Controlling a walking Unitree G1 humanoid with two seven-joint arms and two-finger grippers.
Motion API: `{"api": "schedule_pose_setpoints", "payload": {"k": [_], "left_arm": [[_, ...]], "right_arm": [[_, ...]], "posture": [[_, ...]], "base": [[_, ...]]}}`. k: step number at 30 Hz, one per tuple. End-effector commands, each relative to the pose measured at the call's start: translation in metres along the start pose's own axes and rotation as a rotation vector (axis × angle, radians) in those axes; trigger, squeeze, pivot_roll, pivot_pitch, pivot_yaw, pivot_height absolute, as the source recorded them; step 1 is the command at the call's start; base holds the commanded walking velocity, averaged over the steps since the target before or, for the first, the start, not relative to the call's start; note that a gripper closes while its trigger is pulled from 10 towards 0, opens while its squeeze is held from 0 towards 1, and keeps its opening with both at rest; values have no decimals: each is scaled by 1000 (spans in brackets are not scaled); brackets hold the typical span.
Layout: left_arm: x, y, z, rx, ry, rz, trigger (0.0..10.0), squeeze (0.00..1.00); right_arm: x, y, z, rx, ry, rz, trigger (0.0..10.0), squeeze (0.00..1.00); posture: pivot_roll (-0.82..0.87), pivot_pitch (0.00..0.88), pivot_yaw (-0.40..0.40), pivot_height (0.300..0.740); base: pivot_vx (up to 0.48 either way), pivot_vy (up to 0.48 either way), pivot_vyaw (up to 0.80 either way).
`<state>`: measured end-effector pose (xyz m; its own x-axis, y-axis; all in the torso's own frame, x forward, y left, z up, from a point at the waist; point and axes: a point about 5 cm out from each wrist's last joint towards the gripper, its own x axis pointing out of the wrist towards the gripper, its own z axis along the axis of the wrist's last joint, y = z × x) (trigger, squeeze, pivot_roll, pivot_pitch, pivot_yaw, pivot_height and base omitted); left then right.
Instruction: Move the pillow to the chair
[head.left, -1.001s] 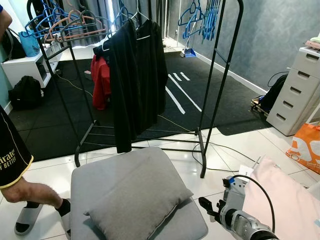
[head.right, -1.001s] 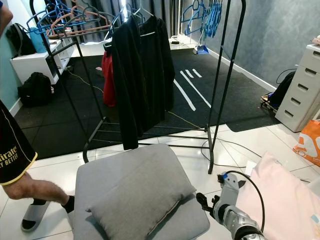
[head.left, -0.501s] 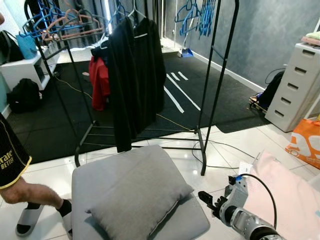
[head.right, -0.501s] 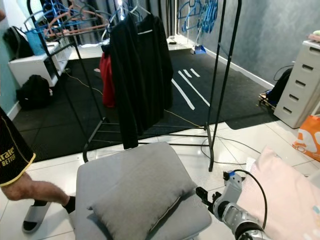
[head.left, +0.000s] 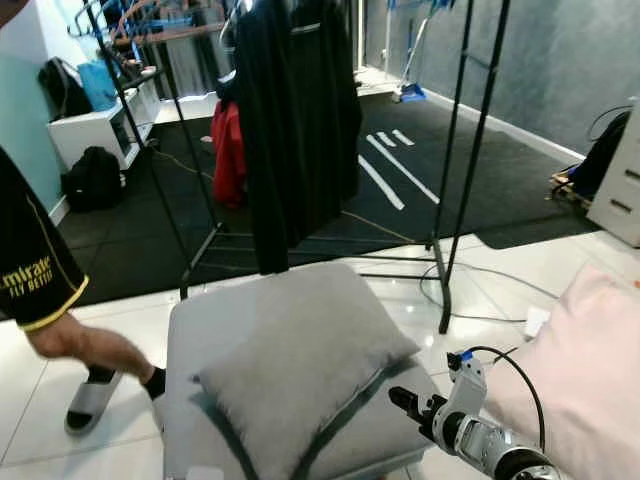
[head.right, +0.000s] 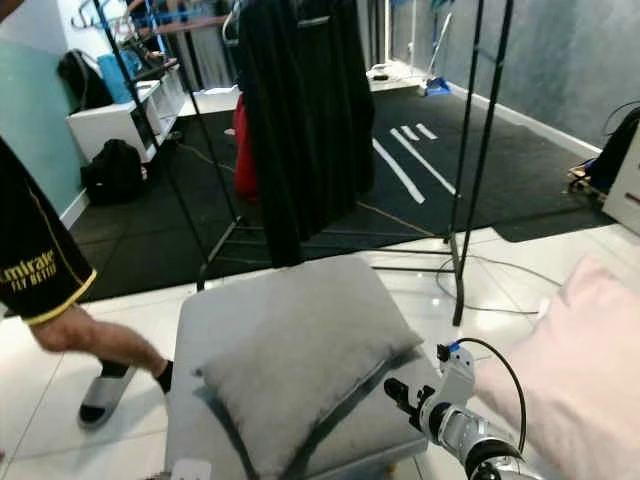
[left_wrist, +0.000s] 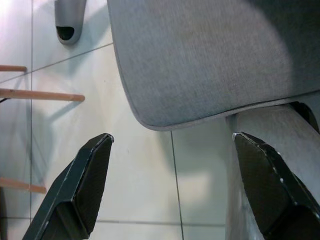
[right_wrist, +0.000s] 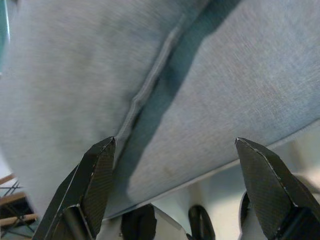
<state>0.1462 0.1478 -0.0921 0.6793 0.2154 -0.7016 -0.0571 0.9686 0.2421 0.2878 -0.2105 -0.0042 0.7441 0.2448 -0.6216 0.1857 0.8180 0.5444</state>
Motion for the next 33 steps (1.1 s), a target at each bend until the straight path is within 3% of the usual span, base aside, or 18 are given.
{"api": "schedule_pose_setpoints", "payload": {"k": [1, 14, 24, 25, 26, 27, 28, 33], "left_arm": [[-18, -13, -39, 37, 160, -60, 10000, 0], [-25, -3, -50, 40, 130, -22, 10000, 0], [-39, 12, -63, 23, 43, 71, 10000, 0], [-4, 72, -23, 44, -33, 119, 10000, 0], [-4, 72, -23, 44, -33, 119, 10000, 0], [15, 117, 16, 43, -98, 151, 10000, 0], [21, 178, 73, 32, -239, 181, 10000, 0], [12, 194, 97, 48, -341, 185, 10000, 0]], "right_arm": [[4, 14, 9, 15, -40, 61, 10000, 0], [11, 50, 17, 82, -91, 320, 10000, 0], [15, 72, 32, 145, -169, 364, 10000, 0], [16, 74, 33, 148, -174, 364, 10000, 0], [16, 74, 33, 148, -174, 364, 10000, 0], [16, 76, 34, 149, -177, 366, 10000, 0], [17, 80, 36, 151, -185, 363, 10000, 0], [20, 87, 35, 144, -172, 348, 10000, 0]], "posture": [[-113, 92, 17, 551], [-18, 144, 47, 486], [119, 219, 116, 451], [132, 227, 124, 446], [132, 227, 124, 446], [132, 227, 124, 441], [179, 267, 153, 436], [204, 300, 175, 436]], "base": [[0, 0, 0], [0, 0, 0], [0, 0, 0], [0, 0, 0], [0, 0, 0], [0, 0, 0], [0, 0, 0], [0, 0, 0]]}}
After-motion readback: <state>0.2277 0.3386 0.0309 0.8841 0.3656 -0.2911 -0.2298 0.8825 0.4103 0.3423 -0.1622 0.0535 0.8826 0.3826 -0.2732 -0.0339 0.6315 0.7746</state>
